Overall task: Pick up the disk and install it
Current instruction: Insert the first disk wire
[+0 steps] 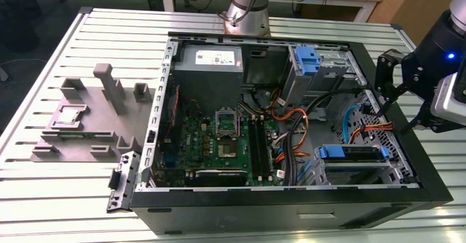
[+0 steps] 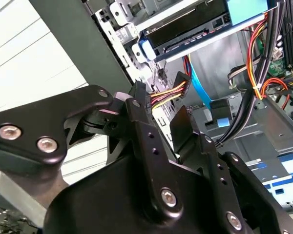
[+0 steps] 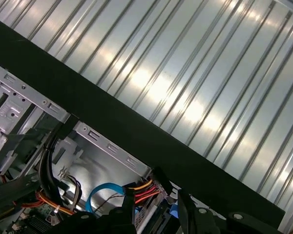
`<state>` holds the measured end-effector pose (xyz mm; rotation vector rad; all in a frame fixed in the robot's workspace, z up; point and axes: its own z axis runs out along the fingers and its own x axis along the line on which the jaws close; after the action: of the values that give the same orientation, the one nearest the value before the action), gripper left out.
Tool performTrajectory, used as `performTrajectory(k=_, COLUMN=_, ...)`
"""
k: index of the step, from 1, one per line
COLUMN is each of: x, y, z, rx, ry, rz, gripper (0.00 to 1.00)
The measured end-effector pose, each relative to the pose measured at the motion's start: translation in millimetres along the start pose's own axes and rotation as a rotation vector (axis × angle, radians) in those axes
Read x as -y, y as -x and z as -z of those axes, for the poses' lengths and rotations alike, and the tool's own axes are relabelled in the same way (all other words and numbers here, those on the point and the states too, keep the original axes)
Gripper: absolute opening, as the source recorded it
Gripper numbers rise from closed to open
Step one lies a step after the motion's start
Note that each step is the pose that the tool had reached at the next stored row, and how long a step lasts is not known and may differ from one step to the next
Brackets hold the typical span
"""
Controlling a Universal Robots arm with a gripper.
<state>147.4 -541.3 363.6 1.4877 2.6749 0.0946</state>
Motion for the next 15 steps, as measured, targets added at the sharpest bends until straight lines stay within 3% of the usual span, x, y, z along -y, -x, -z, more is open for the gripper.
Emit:
performTrajectory(k=4, x=-0.2, y=0.1, z=-0.1, rx=-0.0001, ry=0.0, rz=0.0, gripper=0.46)
performTrajectory(k=5, x=-0.3, y=0.2, z=-0.1, rx=-0.0002, ry=0.0001, rz=0.0, gripper=0.39)
performTrajectory(k=6, x=-0.7, y=0.5, z=-0.2, rx=-0.0004, ry=0.0001, rz=0.004, gripper=0.39)
performTrajectory(k=12, x=-0.7, y=0.4, z=-1.5, rx=-0.0067, ry=0.0078, rz=0.097, gripper=0.39)
performTrajectory(k=15, x=-0.5, y=0.4, z=-2.7, rx=-0.0034, ry=0.018, rz=0.139, gripper=0.39)
